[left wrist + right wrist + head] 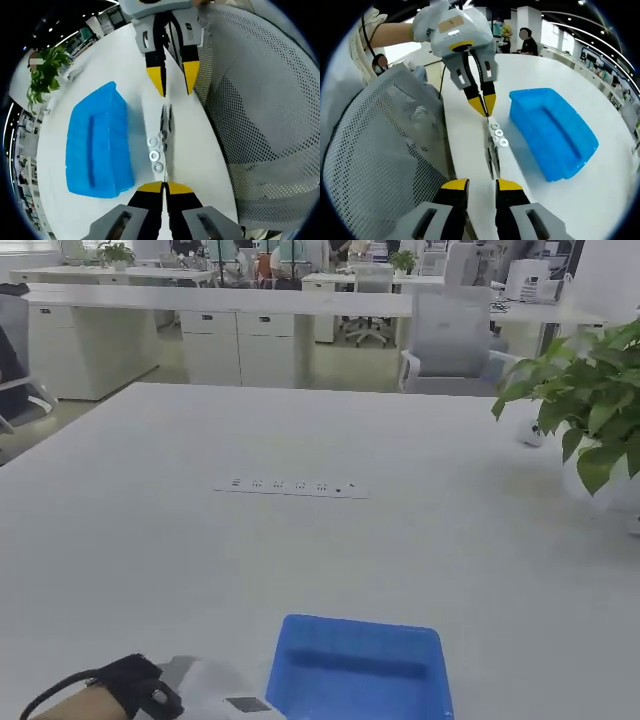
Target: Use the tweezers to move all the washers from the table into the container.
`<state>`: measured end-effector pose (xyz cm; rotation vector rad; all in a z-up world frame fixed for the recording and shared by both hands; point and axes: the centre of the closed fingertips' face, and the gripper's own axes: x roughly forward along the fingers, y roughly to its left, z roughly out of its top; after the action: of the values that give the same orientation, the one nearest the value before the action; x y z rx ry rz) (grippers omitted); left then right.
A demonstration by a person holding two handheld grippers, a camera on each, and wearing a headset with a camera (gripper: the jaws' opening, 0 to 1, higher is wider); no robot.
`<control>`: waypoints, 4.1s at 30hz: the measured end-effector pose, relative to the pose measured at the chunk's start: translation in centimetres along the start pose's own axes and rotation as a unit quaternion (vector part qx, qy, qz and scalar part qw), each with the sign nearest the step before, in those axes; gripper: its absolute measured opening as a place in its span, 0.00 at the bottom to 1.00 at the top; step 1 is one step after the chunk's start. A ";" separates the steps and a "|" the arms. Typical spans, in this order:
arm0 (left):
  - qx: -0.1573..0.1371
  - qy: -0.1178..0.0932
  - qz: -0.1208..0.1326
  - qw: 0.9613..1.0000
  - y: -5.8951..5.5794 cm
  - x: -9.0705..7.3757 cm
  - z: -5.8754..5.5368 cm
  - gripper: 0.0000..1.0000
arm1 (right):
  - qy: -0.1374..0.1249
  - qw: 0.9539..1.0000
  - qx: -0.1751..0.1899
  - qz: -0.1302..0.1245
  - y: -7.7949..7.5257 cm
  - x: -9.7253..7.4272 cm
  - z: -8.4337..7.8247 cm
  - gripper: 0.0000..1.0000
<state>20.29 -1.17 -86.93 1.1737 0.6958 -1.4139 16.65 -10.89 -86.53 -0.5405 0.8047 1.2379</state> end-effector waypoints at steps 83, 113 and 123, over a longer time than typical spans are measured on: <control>-0.111 -0.149 0.026 0.982 1.5 -7.7 8.5 0.00 | -0.088 0.995 -0.006 0.040 -0.8 3.3 5.4 0.10; -0.487 -0.350 0.211 0.772 1.5 -11.2 3.7 0.59 | -0.170 0.968 0.170 0.067 -3.3 1.5 6.9 0.03; -0.502 -0.402 0.387 0.661 3.5 -15.6 1.6 0.77 | -0.244 0.937 0.244 0.061 -4.6 -2.8 8.0 0.03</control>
<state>21.49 2.43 -71.31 -0.1552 0.1606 -0.4711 22.65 -7.85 -79.68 0.2208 0.6874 1.1595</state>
